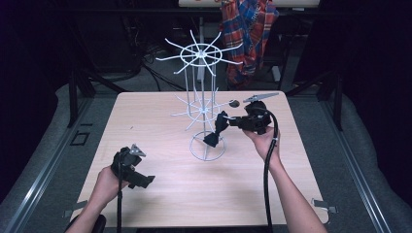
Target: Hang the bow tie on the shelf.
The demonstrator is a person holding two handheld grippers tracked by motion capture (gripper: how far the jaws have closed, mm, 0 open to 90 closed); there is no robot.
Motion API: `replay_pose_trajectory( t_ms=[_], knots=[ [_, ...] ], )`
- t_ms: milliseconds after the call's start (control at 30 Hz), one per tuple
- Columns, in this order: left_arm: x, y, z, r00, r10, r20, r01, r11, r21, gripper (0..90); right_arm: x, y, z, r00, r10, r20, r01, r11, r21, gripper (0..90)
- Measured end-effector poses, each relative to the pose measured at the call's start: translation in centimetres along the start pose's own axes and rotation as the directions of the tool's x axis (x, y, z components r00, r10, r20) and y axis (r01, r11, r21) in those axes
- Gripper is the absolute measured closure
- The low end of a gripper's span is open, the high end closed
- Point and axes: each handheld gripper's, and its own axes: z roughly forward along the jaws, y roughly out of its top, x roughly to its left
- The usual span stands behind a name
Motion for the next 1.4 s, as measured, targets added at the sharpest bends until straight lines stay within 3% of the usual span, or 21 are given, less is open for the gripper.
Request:
replay_pose_trajectory(
  t_ms=[167,233,400,567,733,900,1267,1333,1400],
  knots=[
    [-0.1,0.0,0.0,1.0,0.0,-0.005,0.0,1.0,-0.002,0.0,-0.1,-0.3,-0.1,0.9999,-0.005,0.01,0.005,1.0,0.02,74.9],
    [-0.1,0.0,0.0,1.0,0.001,-0.004,-0.001,1.0,-0.002,0.0,0.0,-0.4,-0.5,0.9997,-0.02,0.018,0.019,0.999,0.031,66.9],
    [-0.1,0.0,0.1,1.0,0.002,-0.005,-0.002,1.0,-0.003,0.0,0.4,-0.5,-1.3,0.9981,-0.043,0.044,0.04,0.998,0.053,57.0],
    [-0.1,0.2,0.1,1.0,0.007,0.005,-0.007,1.0,-0.002,0.0,0.7,-0.5,-2.0,0.9887,-0.081,0.126,0.068,0.993,0.099,50.1],
    [-0.3,0.2,0.1,0.9999,0.011,0.003,-0.011,0.9999,-0.003,0.0,0.6,-0.6,-2.3,0.9874,-0.084,0.134,0.069,0.991,0.117,43.3],
    [-0.3,0.2,0.1,0.9999,0.01,0.002,-0.01,0.9999,-0.004,0.0,0.7,-1.2,-3.3,0.9823,-0.1,0.158,0.074,0.983,0.168,34.3],
    [-0.1,0.2,0.0,0.9998,0.003,-0.019,-0.003,1.0,0.001,0.0,-0.5,-3.5,-6.4,0.9808,-0.074,0.18,0.037,0.979,0.202,26.1],
    [0.2,0.2,0.0,0.9997,-0.007,-0.025,0.007,1.0,0.0,0.0,-0.6,-3.9,-7.0,0.9781,-0.076,0.194,0.035,0.978,0.205,25.0],
    [0.2,0.1,0.0,0.9996,-0.014,-0.024,0.014,0.9999,-0.008,0.0,-0.7,-4.5,-7.8,0.9694,-0.086,0.23,0.044,0.982,0.185,25.5]
  ],
)
